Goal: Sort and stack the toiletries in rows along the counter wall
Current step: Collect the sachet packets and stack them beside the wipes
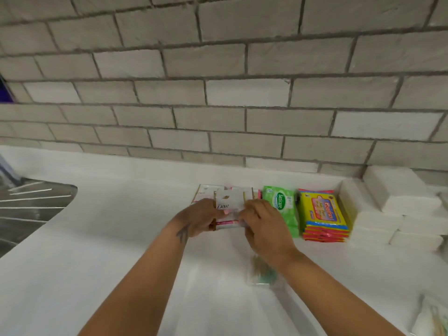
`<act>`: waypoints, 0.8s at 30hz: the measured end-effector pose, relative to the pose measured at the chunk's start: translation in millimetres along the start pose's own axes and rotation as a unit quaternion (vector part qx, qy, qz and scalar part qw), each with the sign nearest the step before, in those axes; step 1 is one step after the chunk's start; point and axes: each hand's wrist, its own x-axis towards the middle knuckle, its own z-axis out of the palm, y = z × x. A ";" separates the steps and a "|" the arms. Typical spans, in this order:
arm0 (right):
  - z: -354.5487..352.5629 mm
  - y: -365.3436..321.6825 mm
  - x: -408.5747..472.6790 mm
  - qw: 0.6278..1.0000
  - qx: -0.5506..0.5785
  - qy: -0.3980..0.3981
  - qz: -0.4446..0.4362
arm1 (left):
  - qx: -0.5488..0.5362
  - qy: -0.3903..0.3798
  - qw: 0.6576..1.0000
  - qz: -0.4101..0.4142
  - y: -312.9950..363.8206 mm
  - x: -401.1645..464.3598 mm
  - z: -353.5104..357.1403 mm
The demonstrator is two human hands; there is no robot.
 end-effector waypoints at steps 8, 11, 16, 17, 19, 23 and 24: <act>72.9 20.0 63.2 0.998 -0.029 -0.049 -0.039 | 0.072 0.074 0.994 -0.036 6.3 47.5 -71.4; 96.9 26.9 79.7 0.997 -0.007 -0.072 -0.019 | 0.118 0.103 0.987 -0.029 1.6 68.0 -87.3; 126.2 33.8 93.3 0.994 -0.005 -0.109 0.014 | 0.238 0.156 0.958 -0.020 -10.2 99.8 -101.0; 130.3 34.4 94.1 0.993 -0.007 -0.115 0.017 | 0.250 0.165 0.954 -0.030 -13.8 104.5 -102.8; 137.9 36.2 94.9 0.992 -0.013 -0.121 0.021 | 0.271 0.182 0.944 -0.045 -22.7 114.4 -105.4; 149.0 37.8 91.9 0.989 -0.023 -0.141 0.035 | 0.355 0.191 0.911 -0.081 -35.0 126.4 -104.3; 150.5 37.7 90.7 0.988 -0.023 -0.146 0.038 | 0.367 0.194 0.906 -0.087 -36.8 127.9 -103.7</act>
